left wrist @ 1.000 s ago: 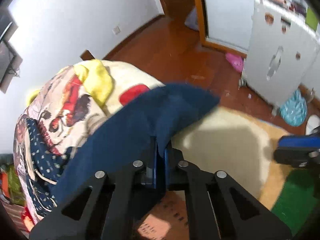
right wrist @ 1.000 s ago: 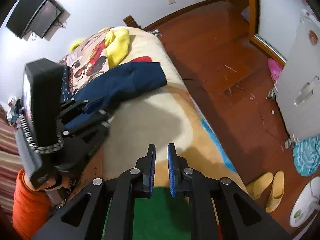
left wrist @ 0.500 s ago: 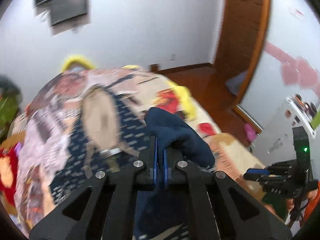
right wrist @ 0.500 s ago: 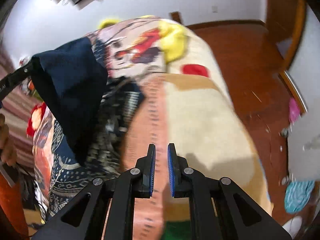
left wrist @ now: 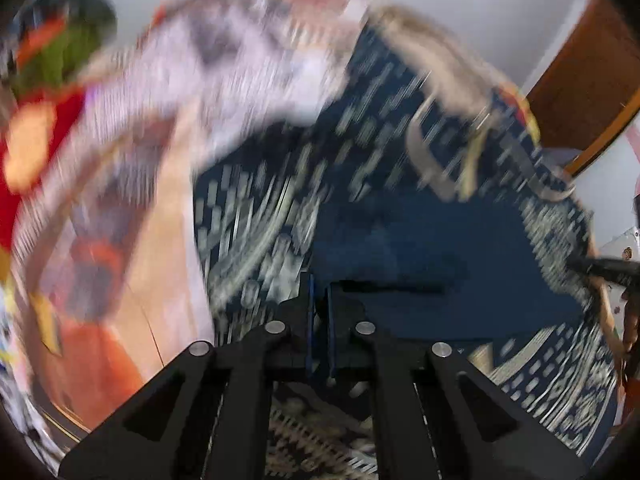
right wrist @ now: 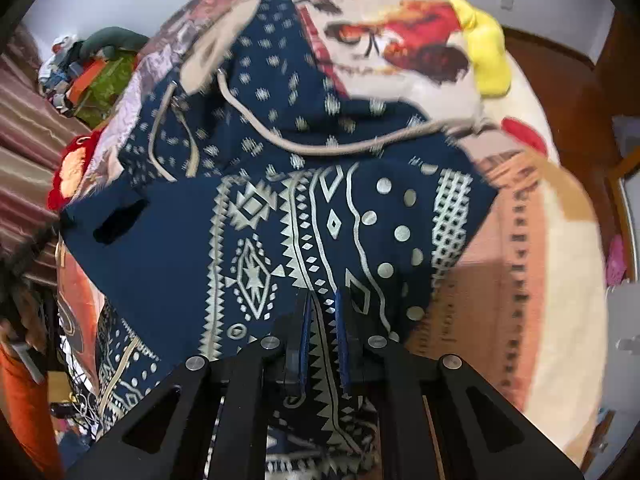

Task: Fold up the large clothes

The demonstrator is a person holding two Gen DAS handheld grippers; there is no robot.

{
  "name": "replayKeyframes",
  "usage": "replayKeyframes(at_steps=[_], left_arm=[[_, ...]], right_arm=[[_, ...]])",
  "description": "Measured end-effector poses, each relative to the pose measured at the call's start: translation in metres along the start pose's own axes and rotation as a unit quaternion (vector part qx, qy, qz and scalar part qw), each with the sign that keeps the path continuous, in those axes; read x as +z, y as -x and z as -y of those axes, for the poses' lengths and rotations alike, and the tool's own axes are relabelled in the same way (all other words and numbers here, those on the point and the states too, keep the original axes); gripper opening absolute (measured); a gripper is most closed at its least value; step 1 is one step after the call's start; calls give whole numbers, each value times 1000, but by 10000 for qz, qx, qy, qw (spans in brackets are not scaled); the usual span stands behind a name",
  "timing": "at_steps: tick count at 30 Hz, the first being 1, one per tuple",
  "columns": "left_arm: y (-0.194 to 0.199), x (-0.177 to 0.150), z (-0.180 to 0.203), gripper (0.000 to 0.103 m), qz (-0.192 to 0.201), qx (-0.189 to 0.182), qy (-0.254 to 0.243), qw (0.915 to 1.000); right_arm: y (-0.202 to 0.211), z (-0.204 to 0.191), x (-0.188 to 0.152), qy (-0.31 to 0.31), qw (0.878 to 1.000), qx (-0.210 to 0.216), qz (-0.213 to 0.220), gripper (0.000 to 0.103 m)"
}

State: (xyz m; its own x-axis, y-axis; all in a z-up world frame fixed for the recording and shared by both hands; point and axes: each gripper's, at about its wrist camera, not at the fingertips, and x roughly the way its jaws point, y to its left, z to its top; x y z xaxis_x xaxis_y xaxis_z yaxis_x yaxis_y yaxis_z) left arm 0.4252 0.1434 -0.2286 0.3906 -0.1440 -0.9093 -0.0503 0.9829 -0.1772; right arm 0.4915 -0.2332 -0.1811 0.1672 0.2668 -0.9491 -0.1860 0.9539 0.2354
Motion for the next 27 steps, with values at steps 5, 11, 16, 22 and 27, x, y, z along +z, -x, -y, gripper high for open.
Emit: replayKeyframes(at_steps=[5,11,16,22,27], left_arm=[[-22,-28,-19,36,-403,46,90,9991],[18,-30,13,55,36,62,-551,9985],[22,-16,55,72,326,-295,-703,9966],[-42,3,83,70,-188,36,-690,9974],[-44,-3,97,5,291,871,-1281,9875]], right_arm=[[-4,-2,-7,111,9998,-37,168,8],[-2,-9,-15,435,9978,-244,433,8],[-3,-12,-14,405,9976,-354,445,8],[-2,-10,-18,344,9975,-298,536,8],[-2,-6,-18,243,9980,-165,554,8]])
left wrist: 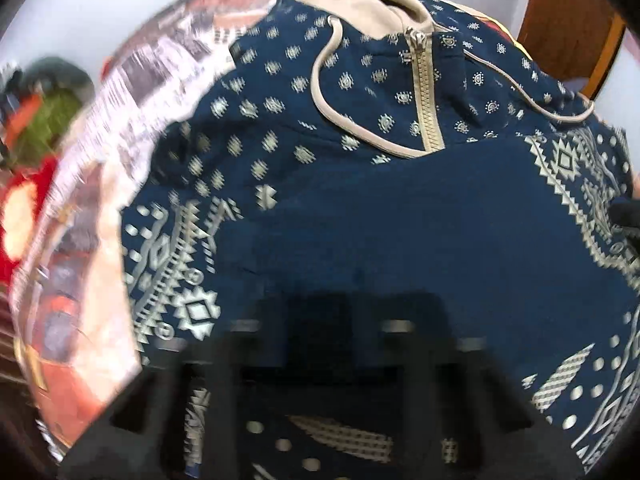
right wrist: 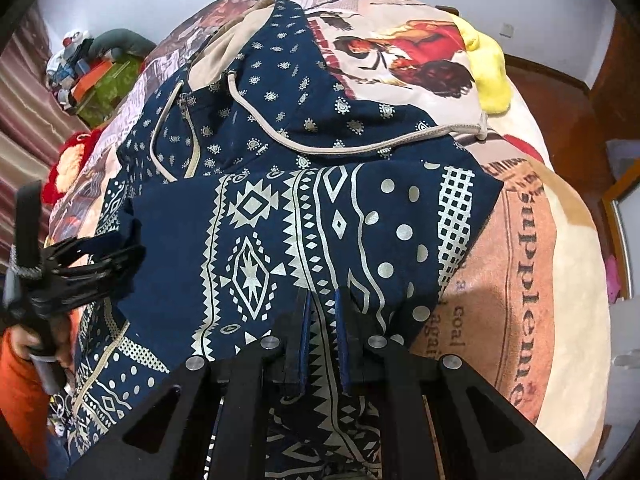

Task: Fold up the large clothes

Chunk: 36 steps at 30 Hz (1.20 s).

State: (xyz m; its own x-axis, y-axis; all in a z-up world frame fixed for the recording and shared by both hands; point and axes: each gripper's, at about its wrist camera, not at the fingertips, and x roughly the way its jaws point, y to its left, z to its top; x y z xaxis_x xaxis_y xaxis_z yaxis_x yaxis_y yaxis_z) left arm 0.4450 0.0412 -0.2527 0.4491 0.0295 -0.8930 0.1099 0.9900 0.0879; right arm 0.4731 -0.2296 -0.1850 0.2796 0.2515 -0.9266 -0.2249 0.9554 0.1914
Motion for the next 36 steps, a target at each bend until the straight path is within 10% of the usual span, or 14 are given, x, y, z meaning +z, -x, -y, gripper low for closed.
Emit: replayKeyframes(at_steps=[8,24,28,36], left_arm=[[45,-1,-79,5,457,-6,852,9953],[10,-57,-173,6,-429,335,1640,9850],[35,-40,-162,31,-107,183,1417,9897],[86,21,-127,64,733,-69,890,9933]], right_arm=[[3,-3,4,225,9997,-17,-122,8],[1,-15,5,694,9962,-536,3,8],[6,-19,12,741,9954,-550,-258,8],[53,-27,58,483,9971,-76,577,8]])
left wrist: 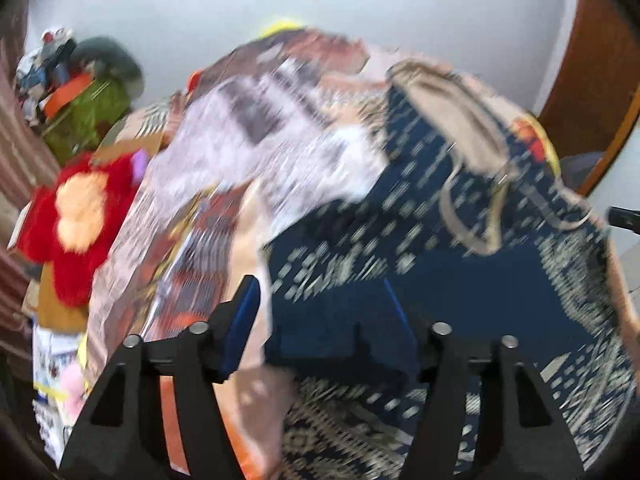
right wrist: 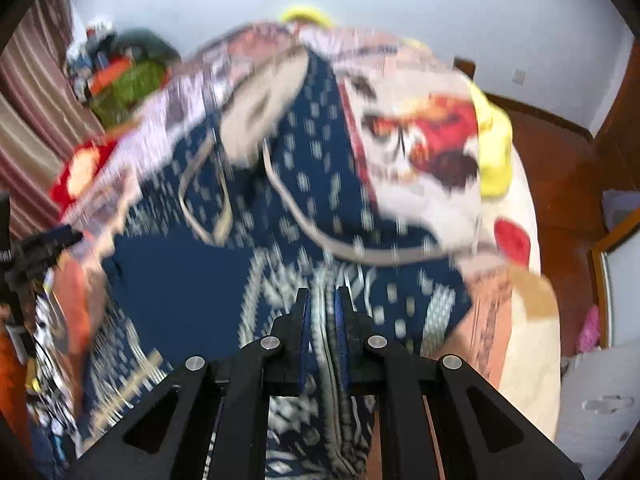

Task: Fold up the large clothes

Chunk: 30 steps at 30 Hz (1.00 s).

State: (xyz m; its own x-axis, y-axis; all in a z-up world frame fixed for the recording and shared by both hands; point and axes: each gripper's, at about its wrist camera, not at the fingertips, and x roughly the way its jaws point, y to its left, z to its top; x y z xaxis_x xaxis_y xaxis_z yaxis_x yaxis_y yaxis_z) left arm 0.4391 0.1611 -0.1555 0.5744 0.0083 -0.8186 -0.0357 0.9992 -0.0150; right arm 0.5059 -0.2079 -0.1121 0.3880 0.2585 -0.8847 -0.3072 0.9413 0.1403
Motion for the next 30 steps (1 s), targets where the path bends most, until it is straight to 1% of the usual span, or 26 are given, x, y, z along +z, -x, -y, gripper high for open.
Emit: replayKeyframes(at_steps=[2,5,8,12,14,19,22,24,26,27,28,29,30], left_arm=[[0,19,10,65,80,-180,-9,9998],[-6,45,25,67,172,-346,-4,9993],[-20,67,35,68,204,-451,79,9987],[-51,91,42,68,47,-611,318,9976],[-74,102,44,68,-113,-724,475,9962],[-129,115,44,68,-468,-989,890,9900],[-154,119,45,68,-583,-1034,1014,9877],[-164,122,44,69,-589,-1025,1071,9872],[-170,125,44,72,-460,-1061,1156,9865],[-172,127,44,72,-451,-1116,1207,9854],[-175,129,45,72,-457,-1171,1248,9842],[-176,131,46,72,-446,-1188,1280,9836],[-178,133,47,72,-452,-1176,1299,9835]], right_arm=[[5,2,19,-205,9994,161,232,8],[5,7,43,-560,9963,320,572,8],[-7,15,67,-836,9929,468,704,8],[-35,18,92,-959,9920,586,581,8],[-52,18,102,-930,9927,580,509,8],[-91,15,124,-776,9947,547,404,8],[-114,17,139,-765,9951,543,314,9],[-128,21,147,-803,9950,545,249,9],[-138,27,154,-925,9933,644,241,14],[-141,30,156,-996,9922,701,264,24],[-144,32,158,-1057,9911,768,256,46],[-148,34,160,-1093,9901,851,225,64],[-151,35,161,-1099,9900,866,187,94]])
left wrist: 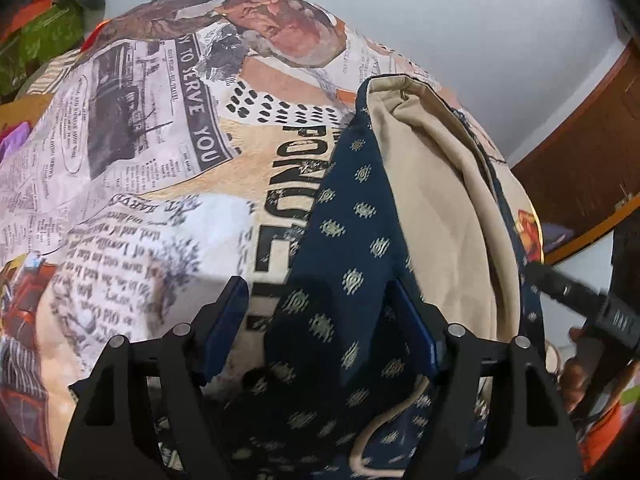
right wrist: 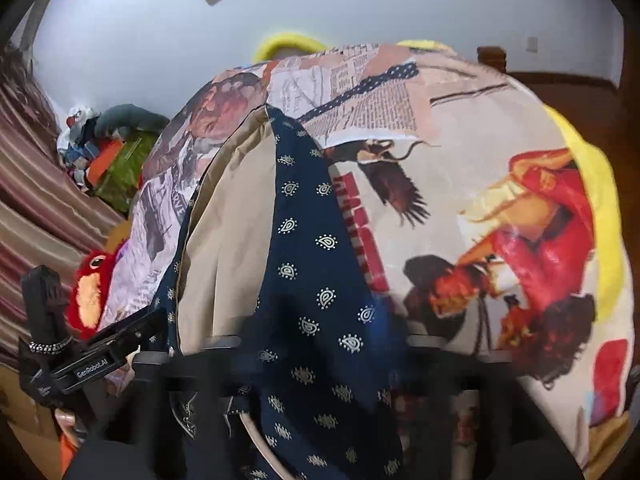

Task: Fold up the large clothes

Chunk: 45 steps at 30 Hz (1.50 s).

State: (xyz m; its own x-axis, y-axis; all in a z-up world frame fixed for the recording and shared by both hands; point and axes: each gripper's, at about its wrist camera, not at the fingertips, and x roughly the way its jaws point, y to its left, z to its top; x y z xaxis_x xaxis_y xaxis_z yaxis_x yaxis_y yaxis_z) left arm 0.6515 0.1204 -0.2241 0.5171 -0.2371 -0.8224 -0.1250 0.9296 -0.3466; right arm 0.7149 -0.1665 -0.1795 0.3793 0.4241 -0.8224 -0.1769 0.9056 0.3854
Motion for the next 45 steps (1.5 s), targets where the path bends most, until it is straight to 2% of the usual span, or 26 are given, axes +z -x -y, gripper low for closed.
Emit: replayKeyframes(at_steps=[2,3,4,5,7,8,11,13,15,16,19,23,27,32,34,36,38,39,40,41,42,43,45], left_arm=[[-1,2,5,60,23,-45,-6,10000],[0,3,7,51,31,-98,-12,9999],[1,3,10,41,41,-141,-14,9999],[1,2,12,36,36,-174,-25,9998],[4,1,20,17,55,-174,-144,9997],[6,-1,24,13,69,-166,-268,9995],[14,-6,34,10,128,-132,-525,9985],[23,-9,38,10,135,-202,-586,9980],[38,-13,41,10,133,-320,-626,9974],[43,-14,41,10,131,-363,-648,9972],[67,-24,44,10,82,-535,-832,9951],[95,-53,45,10,-191,-639,-1127,9914],[105,-93,41,10,-545,-500,-1351,9881],[97,-144,28,12,-1065,-171,-1324,9853],[96,-158,22,12,-1216,54,-1359,9832],[98,-164,19,13,-1288,177,-1404,9815],[107,-162,18,24,-1240,288,-1437,9814],[114,-159,18,39,-1128,302,-1448,9825],[122,-155,19,53,-967,283,-1460,9841],[129,-151,20,59,-795,265,-1465,9857],[138,-143,22,67,-555,257,-1455,9875],[142,-137,23,69,-393,257,-1422,9887],[144,-121,24,69,-214,245,-1292,9911]], right_arm=[[-7,-4,-1,200,9998,64,15,96],[-12,-6,-2,297,9995,80,-71,96],[-17,-7,-4,319,9993,34,-168,96],[-23,-9,-6,310,9992,-104,-209,96],[-23,-13,-8,326,9991,-239,-129,95],[-23,-15,-8,330,9990,-283,-100,94],[-20,-21,-9,373,9991,-163,-75,71],[-17,-29,-8,552,9984,-40,-93,43],[-11,-36,-12,616,9979,86,-151,27],[-6,-39,-14,602,9979,180,-158,22],[14,-47,-25,703,9967,392,-94,20],[47,-57,-54,983,9933,596,-121,20],[70,-62,-95,1236,9896,666,-305,20],[79,-57,-150,1305,9880,380,-728,24],[75,-53,-167,1202,9865,158,-1104,30],[78,-47,-176,1011,9876,137,-1195,31],[86,-45,-177,899,9893,128,-1142,35],[92,-44,-174,825,9903,129,-1110,44],[98,-44,-171,761,9914,143,-1058,59],[107,-44,-168,694,9930,189,-933,68],[118,-45,-162,645,9952,228,-700,81],[127,-47,-158,638,9966,230,-472,86],[140,-52,-143,715,9972,221,-80,88]])
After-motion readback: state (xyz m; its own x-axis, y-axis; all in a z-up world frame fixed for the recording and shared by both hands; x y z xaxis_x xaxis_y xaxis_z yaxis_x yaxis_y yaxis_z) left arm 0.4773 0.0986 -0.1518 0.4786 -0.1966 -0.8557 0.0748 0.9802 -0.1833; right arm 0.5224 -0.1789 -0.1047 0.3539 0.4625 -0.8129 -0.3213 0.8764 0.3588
